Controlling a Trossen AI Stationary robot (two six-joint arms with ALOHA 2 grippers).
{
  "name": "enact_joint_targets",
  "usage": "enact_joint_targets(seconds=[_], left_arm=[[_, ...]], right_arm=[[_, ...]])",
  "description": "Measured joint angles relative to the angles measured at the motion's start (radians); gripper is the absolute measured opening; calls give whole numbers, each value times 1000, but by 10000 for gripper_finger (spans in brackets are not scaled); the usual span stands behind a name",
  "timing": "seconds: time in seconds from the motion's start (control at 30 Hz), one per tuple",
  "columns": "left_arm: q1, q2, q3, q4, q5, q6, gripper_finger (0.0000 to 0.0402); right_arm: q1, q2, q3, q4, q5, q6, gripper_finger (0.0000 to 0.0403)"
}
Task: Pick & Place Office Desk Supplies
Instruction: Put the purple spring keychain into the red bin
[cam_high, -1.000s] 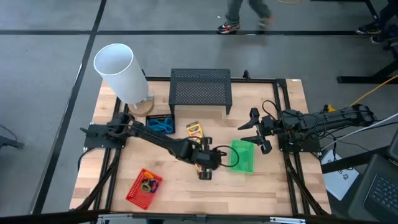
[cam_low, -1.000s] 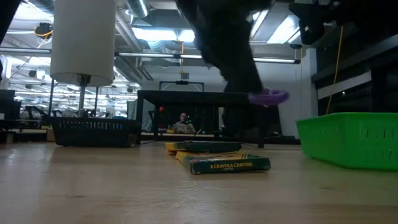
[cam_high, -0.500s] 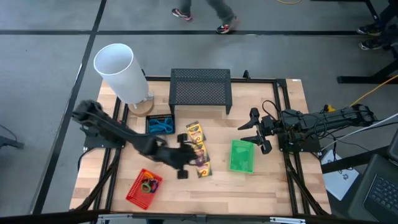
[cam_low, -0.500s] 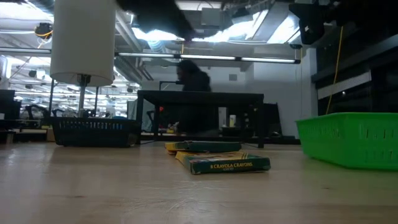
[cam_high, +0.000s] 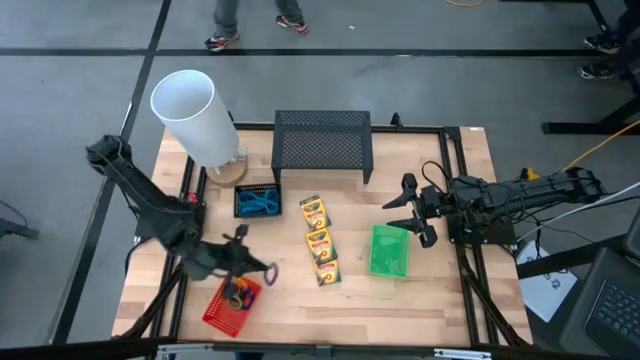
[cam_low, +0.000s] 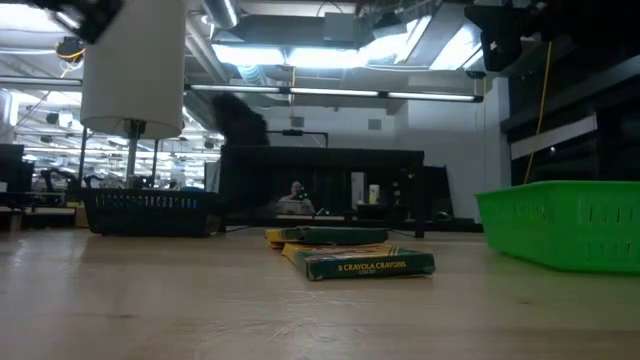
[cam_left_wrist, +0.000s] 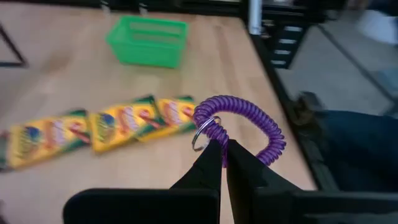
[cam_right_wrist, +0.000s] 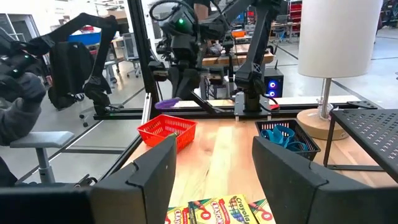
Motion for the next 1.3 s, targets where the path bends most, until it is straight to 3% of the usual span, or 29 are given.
enact_joint_targets(seconds=[0.33,0.67,1.0,1.3], left_arm=[[-225,-4,-106,25,-56,-174,3],[-387,10,-201,57,-204,-414,3],[-431,106,-242,138,-221,-627,12],[-431,168,-242,138,-217,-736,54]], right_arm=[[0,0,0,0,0,0,213],[0,0,0,0,0,0,213],[0,0,0,0,0,-1,213],[0,0,0,-3,0,-1,213]])
